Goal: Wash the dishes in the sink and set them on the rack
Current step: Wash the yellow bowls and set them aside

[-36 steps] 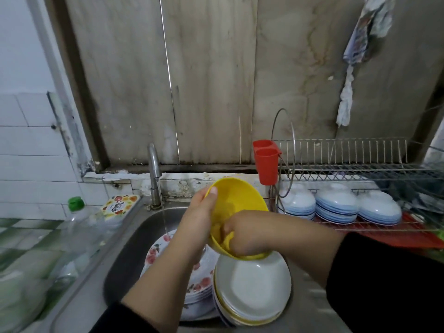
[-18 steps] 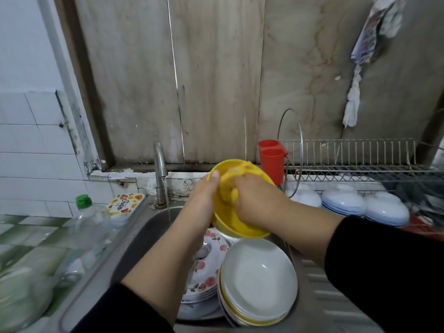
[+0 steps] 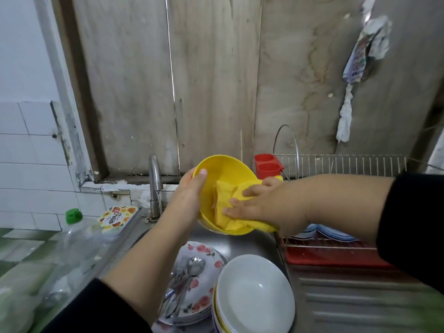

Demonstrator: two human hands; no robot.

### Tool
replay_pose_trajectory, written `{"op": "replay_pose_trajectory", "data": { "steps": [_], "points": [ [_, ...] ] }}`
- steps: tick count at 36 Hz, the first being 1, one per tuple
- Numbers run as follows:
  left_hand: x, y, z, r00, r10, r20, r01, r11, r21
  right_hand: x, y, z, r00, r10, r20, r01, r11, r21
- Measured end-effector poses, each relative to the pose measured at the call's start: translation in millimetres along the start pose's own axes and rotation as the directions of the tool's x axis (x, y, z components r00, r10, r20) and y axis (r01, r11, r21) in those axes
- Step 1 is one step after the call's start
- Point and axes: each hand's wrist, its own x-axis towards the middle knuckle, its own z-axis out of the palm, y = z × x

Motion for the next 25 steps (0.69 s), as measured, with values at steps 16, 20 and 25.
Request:
{"op": "replay_pose_trajectory", "data": {
  "steps": [16,20,25],
  "points": [
    [-5,-2,33,0.991,0.1,-0.095,-0.118,0.971,-0.21,19,-44,25,0.772,0.194,-0.605,0.02,0.944,0.329],
    [1,11,8,0.959,-0.065,0.277,0.086,0.994,-0.066,0,1,44,0.708,-0.049,-0.705,0.01,0.998,-0.06],
    [7,18,16,0.988,-0.154,0.022,0.156,0.981,-0.117,-3,-2,27,0.726,-0.033,-0.687,-0.033,0.996,-0.082]
  ]
}}
